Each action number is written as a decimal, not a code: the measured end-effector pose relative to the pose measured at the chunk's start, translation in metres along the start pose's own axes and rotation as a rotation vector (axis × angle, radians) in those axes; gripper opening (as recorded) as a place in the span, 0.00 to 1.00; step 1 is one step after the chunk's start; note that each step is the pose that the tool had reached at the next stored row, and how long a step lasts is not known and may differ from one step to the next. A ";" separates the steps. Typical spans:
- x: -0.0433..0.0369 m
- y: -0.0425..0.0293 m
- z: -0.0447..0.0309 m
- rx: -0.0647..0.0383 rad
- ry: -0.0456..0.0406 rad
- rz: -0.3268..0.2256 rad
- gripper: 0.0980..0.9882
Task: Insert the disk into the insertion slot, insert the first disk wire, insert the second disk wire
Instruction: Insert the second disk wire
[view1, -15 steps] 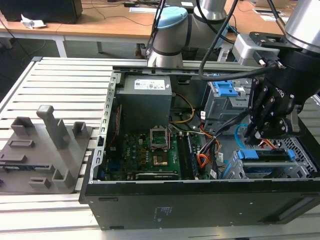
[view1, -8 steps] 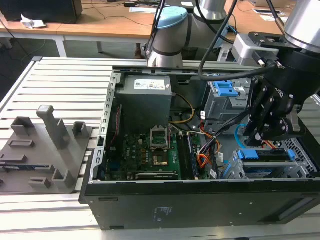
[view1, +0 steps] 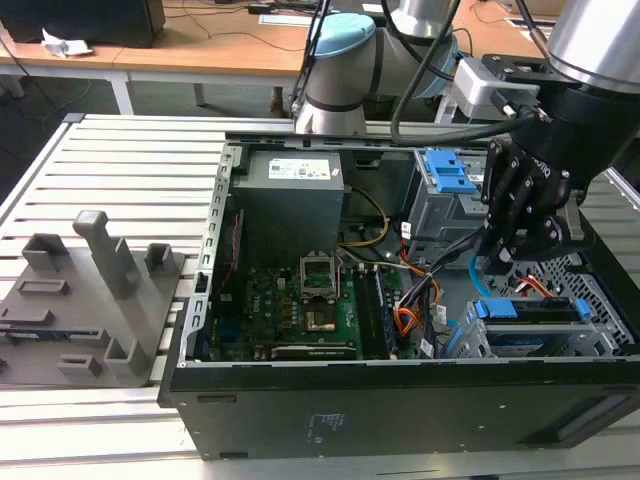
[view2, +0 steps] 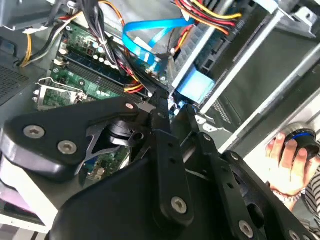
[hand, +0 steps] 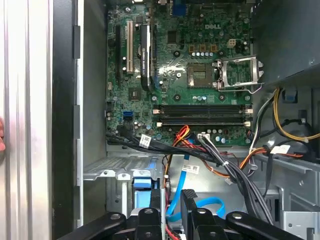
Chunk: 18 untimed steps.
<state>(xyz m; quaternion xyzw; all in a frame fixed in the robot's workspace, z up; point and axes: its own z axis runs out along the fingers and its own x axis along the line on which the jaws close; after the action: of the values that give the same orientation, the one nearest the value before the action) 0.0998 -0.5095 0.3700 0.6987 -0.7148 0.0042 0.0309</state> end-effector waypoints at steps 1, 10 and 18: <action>-0.0038 0.0000 0.0001 0.000 0.0001 -0.004 0.23; -0.0194 -0.0099 0.0049 0.003 0.0130 -0.061 0.23; -0.0235 -0.0213 0.0067 0.004 0.0221 -0.079 0.23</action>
<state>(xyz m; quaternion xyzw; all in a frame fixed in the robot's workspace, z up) 0.1214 -0.4869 0.3614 0.7263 -0.6862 0.0122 0.0376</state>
